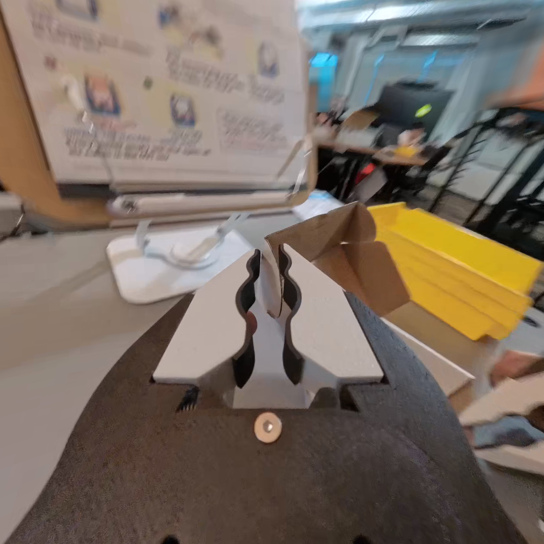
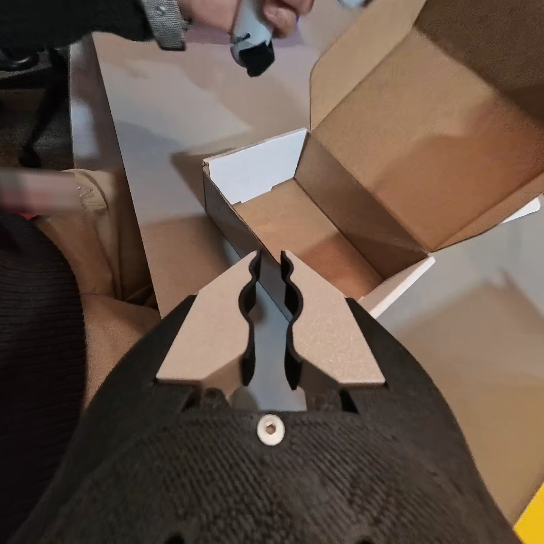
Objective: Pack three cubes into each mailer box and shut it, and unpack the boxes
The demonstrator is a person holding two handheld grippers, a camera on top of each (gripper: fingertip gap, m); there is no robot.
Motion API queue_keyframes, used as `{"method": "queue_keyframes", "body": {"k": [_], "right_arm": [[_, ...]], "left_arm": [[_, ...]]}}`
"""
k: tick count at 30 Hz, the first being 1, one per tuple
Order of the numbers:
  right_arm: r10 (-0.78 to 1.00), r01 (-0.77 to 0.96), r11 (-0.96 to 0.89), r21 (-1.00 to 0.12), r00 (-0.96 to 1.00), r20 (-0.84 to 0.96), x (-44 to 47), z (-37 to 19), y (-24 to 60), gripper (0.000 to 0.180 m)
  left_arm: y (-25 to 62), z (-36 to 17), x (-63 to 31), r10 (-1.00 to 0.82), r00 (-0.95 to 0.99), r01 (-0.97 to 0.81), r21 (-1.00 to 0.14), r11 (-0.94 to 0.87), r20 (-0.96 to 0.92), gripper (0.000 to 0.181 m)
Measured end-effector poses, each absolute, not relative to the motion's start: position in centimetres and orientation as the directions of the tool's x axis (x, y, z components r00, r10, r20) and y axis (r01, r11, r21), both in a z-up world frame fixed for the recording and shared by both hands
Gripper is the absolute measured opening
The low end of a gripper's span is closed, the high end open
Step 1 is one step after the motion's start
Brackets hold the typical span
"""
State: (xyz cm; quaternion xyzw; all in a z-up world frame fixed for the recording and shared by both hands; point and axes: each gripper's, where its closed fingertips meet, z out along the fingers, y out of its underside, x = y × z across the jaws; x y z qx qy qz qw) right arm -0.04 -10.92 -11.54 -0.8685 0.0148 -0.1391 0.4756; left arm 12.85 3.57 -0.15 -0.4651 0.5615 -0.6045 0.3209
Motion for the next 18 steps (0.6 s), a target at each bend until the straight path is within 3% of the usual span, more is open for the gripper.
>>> {"method": "queue_keyframes", "body": {"k": [1, 4, 10, 16, 18], "right_arm": [[-0.156, 0.111, -0.541, -0.834, 0.961, 0.229, 0.0, -11.5, -10.9, 0.012], [-0.151, 0.114, -0.53, -0.84, 0.963, 0.225, -0.1, -11.5, -10.9, 0.012], [-0.16, 0.094, -0.511, -0.854, 0.966, 0.202, 0.0, -11.4, -10.8, 0.012], [-0.188, 0.096, -0.498, -0.862, 0.958, 0.215, 0.2, -11.2, -10.4, 0.013], [-0.213, 0.102, -0.5, -0.86, 0.948, 0.237, 0.5, -11.0, -10.1, 0.02]], "left_arm": [[4.4, -1.7, 14.1, -0.929, -0.3, -0.213, -0.964, -0.156, 0.217, 0.01], [5.0, -6.4, 16.6, -0.952, -0.219, -0.414, -0.904, -0.105, 0.212, 0.016], [5.8, -9.4, 17.8, -0.96, -0.152, -0.487, -0.863, -0.136, 0.237, 0.014], [4.4, -5.2, 16.5, -0.904, -0.286, -0.409, -0.894, -0.184, 0.318, 0.045], [4.4, -3.9, 15.6, -0.892, -0.313, -0.387, -0.902, -0.193, 0.325, 0.063]]}}
